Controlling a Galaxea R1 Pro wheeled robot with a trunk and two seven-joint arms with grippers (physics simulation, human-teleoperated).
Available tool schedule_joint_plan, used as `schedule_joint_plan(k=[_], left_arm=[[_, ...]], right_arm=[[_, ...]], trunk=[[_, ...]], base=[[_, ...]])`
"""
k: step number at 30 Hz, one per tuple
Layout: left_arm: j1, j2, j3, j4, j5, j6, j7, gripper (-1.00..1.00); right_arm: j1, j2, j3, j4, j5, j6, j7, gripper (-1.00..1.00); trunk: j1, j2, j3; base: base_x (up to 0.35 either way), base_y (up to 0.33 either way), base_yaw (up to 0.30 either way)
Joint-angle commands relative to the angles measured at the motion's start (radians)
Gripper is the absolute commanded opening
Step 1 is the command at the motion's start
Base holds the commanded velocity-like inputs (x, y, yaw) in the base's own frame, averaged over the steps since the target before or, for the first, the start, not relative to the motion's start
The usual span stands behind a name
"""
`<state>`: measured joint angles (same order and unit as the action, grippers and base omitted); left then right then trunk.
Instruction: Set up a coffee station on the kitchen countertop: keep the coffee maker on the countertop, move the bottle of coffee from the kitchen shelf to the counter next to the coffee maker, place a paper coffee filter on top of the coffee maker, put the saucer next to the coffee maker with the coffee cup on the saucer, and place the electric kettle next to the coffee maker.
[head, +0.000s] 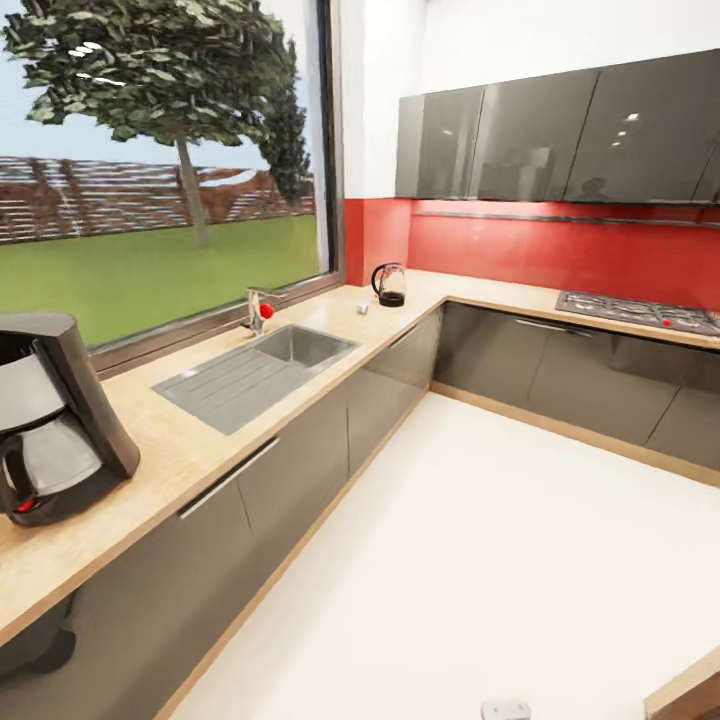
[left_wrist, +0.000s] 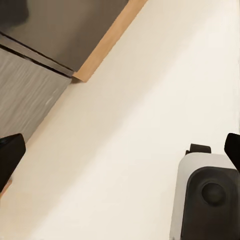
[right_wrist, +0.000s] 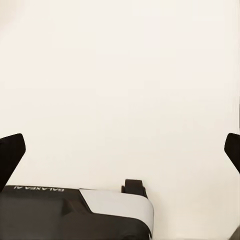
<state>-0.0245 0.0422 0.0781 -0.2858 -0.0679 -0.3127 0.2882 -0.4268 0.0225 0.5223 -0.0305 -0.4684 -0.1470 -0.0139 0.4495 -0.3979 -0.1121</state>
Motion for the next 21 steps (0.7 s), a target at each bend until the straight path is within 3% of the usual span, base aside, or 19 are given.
schedule_joint_plan(k=[1,21], left_arm=[[0.000,-0.001,0.007,0.000,-0.007,-0.003,0.000,1.00],[0.000,0.001,0.006,0.000,-0.007,-0.003,0.000,1.00]], right_arm=[[-0.001,0.000,0.008,0.001,-0.009,-0.003,-0.001,1.00],[-0.001,0.000,0.008,0.001,-0.009,-0.003,-0.003,1.00]], trunk=[[0.001,-0.002,-0.003],[0.001,-0.002,-0.016]], base=[[0.000,0.000,-0.290],[0.000,0.000,-0.290]])
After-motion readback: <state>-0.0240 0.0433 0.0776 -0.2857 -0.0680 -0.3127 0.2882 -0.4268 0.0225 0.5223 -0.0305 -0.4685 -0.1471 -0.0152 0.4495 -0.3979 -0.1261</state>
